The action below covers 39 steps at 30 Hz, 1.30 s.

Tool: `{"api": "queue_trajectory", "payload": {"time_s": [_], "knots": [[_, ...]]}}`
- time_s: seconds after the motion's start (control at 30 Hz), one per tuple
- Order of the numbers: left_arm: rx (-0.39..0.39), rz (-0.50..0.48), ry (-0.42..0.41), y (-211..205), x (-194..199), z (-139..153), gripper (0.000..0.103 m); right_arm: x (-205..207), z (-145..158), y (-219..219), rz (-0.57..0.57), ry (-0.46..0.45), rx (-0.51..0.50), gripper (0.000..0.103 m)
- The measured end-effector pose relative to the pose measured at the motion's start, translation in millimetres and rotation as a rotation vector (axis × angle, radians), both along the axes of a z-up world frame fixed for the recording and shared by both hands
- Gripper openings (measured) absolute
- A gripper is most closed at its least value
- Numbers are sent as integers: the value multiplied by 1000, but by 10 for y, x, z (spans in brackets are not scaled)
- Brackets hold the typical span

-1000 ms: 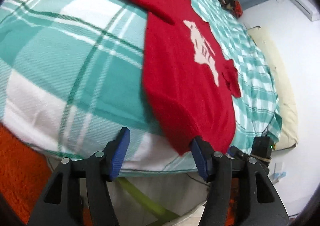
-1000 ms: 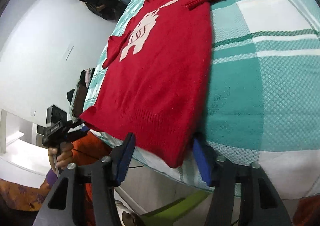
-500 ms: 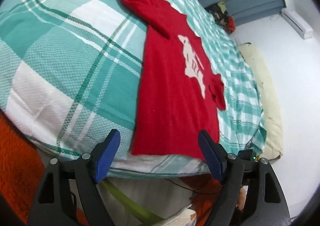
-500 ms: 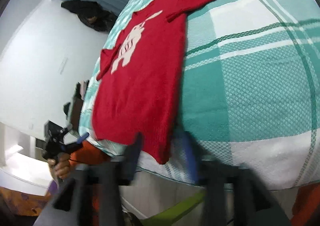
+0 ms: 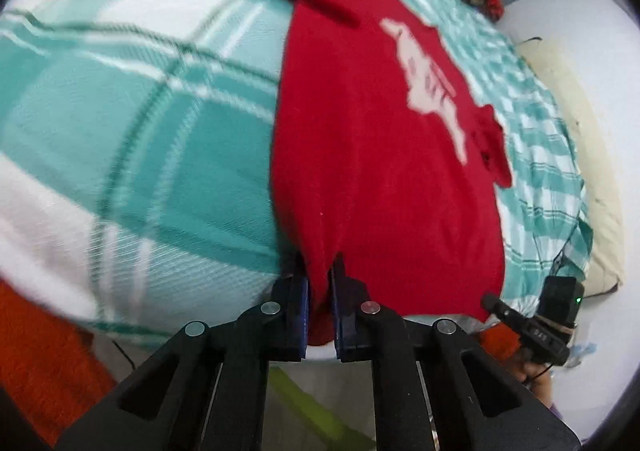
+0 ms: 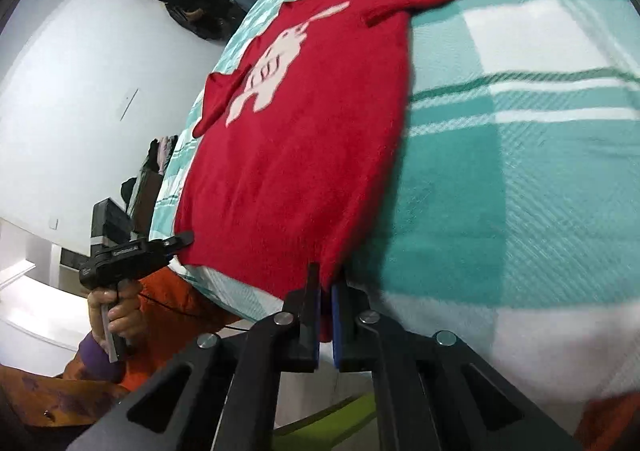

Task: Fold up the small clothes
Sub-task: 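Pull the hem with the left gripper while the right gripper grasps the hem beside it, then lay the hem down and open both grippers, straightening the sweater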

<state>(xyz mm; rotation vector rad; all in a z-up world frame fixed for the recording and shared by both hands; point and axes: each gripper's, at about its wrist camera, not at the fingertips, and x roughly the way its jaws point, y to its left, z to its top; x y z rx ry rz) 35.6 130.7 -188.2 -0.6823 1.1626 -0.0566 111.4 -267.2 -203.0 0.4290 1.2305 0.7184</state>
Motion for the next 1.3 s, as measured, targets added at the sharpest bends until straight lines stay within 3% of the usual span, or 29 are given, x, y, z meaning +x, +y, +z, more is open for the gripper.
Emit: {"api": "queue_trajectory", "payload": {"time_s": [0.1, 0.17, 0.23, 0.37, 0.63, 1.03, 1.2, 1.23, 1.3], "knots": [[81, 5, 24, 18, -108, -14, 7, -127, 91, -183, -42, -6, -84, 3], [87, 3, 62, 3, -88, -185, 7, -132, -39, -246, -71, 31, -140, 3], [117, 0, 69, -37, -43, -173, 7, -74, -169, -197, -84, 58, -173, 3], [180, -25, 56, -92, -44, -148, 7, -79, -161, -67, -56, 4, -272, 2], [317, -61, 52, -296, 22, -151, 8, -87, -233, -38, -57, -11, -296, 2], [303, -46, 46, -275, -9, -158, 9, -93, -255, -161, -93, 22, -219, 2], [267, -36, 73, -231, -97, -158, 19, -155, -273, -207, -103, 44, -209, 8], [264, -40, 81, -238, -123, -161, 24, -166, -277, -207, -103, 48, -214, 10], [280, -46, 122, -261, -184, -165, 45, -215, -258, -219, -100, 57, -239, 19]]}}
